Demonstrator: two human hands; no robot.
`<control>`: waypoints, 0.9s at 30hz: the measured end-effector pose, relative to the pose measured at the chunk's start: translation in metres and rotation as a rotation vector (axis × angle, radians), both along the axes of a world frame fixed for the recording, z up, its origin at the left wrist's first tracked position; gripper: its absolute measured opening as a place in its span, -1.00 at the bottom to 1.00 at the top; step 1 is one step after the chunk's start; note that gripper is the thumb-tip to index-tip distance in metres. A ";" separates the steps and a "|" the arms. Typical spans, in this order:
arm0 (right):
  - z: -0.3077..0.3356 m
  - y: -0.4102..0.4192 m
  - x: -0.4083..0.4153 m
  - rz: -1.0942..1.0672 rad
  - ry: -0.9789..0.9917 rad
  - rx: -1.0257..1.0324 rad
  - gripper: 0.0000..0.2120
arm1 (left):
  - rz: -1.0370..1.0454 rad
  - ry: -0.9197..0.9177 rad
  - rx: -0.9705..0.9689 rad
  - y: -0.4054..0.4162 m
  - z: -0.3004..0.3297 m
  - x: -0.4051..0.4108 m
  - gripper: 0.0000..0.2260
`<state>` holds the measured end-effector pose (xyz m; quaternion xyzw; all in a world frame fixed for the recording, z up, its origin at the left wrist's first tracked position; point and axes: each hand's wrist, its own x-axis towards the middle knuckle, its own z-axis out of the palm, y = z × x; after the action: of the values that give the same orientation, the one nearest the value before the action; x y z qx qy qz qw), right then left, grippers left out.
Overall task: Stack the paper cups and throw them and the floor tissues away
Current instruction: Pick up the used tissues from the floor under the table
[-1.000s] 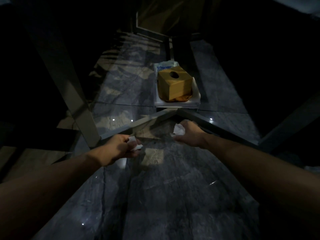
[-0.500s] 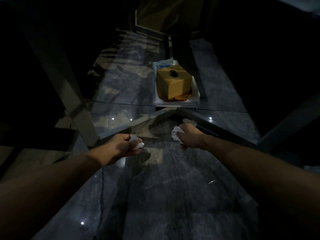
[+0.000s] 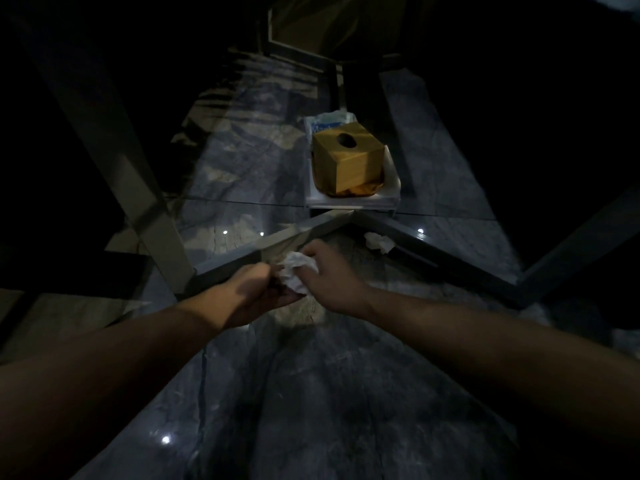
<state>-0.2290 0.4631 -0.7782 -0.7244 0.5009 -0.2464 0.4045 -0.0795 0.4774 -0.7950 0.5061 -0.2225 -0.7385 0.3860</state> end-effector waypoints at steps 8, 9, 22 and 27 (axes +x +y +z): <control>-0.006 0.010 0.017 -0.013 -0.057 -0.162 -0.94 | -0.069 0.025 -0.010 -0.005 0.009 -0.014 -0.38; -0.007 0.010 0.016 -0.026 -0.068 -0.142 -0.89 | -0.068 0.040 -0.006 -0.004 0.009 -0.017 -0.44; -0.019 0.007 0.005 -0.065 0.056 -0.207 -0.84 | 0.019 -0.054 -0.007 -0.007 -0.004 -0.022 -0.71; -0.015 0.011 0.004 0.055 0.035 -0.159 -0.86 | 0.111 -0.086 0.027 -0.009 -0.007 -0.010 -0.68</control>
<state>-0.2247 0.4739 -0.7929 -0.7719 0.4667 -0.2615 0.3435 -0.0897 0.4686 -0.8023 0.5542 -0.2006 -0.6963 0.4096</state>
